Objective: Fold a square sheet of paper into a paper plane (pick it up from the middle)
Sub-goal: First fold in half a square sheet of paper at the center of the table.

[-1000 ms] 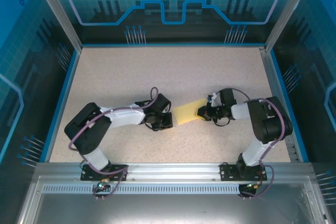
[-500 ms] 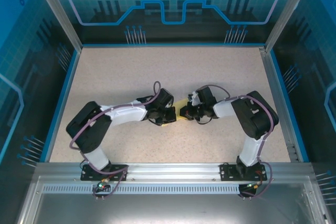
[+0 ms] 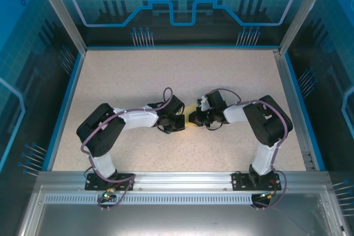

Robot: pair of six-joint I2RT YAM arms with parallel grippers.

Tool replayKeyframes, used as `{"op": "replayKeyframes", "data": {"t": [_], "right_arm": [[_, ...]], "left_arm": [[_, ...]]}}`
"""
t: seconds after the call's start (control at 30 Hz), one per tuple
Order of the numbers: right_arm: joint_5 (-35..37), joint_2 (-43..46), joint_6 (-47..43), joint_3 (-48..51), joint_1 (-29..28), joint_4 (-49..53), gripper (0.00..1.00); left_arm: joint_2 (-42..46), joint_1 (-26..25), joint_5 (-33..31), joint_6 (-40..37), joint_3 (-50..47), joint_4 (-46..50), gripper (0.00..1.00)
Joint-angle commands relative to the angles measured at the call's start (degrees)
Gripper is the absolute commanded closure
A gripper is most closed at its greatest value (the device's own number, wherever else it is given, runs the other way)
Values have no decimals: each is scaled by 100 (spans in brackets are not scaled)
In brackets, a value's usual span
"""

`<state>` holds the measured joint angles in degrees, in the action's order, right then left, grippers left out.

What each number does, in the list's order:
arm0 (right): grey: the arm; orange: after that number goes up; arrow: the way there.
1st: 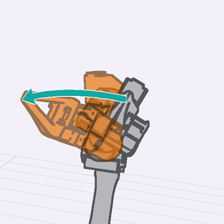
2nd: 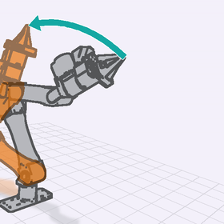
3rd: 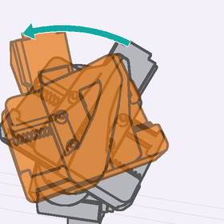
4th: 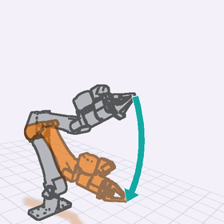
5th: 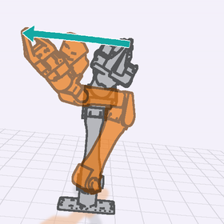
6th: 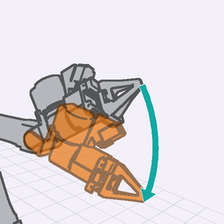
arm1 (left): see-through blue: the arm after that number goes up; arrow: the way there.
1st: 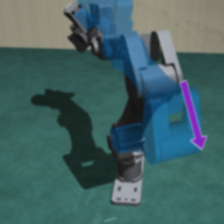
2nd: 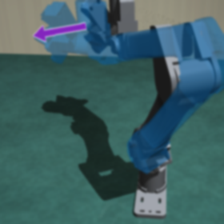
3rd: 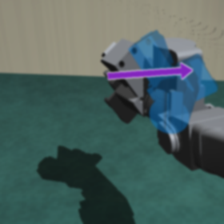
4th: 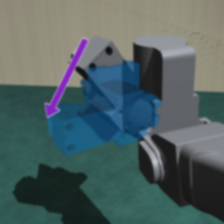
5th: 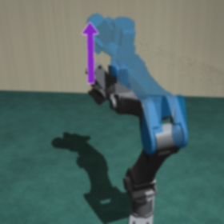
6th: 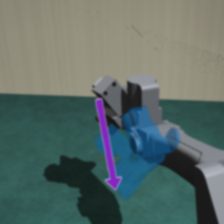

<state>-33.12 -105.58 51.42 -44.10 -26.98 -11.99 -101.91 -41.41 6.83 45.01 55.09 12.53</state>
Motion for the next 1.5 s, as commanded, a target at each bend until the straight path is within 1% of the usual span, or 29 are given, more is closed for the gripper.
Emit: {"op": "replayKeyframes", "data": {"t": [0.0, 0.3, 0.63, 0.77, 0.93, 1.1, 1.33, 1.47], "right_arm": [[91, -96, -79, 3, -105, 329, 99], [95, -77, -104, -26, -107, 354, 99], [61, -72, -238, -27, -64, 382, 99], [-18, 40, -324, -30, 24, 385, 99], [-105, 330, -412, -71, -29, 433, 98], [-26, 221, -396, -81, -49, 524, 98], [145, -124, -269, -198, 70, 591, 99], [232, -63, -342, -48, 389, 673, 99]], "left_arm": [[158, 47, -120, -162, 142, -31, 100], [17, 71, -81, -115, 152, -232, 100], [-258, 133, -287, -19, 42, -41, 100], [-328, 129, -248, 42, -26, 64, 100], [-338, 133, -165, 39, -77, 126, 100], [-374, 132, -65, 17, -42, 162, 100], [-391, 128, -46, 7, -60, 323, 100], [-427, 125, -3, 8, -60, 491, 100]]}}
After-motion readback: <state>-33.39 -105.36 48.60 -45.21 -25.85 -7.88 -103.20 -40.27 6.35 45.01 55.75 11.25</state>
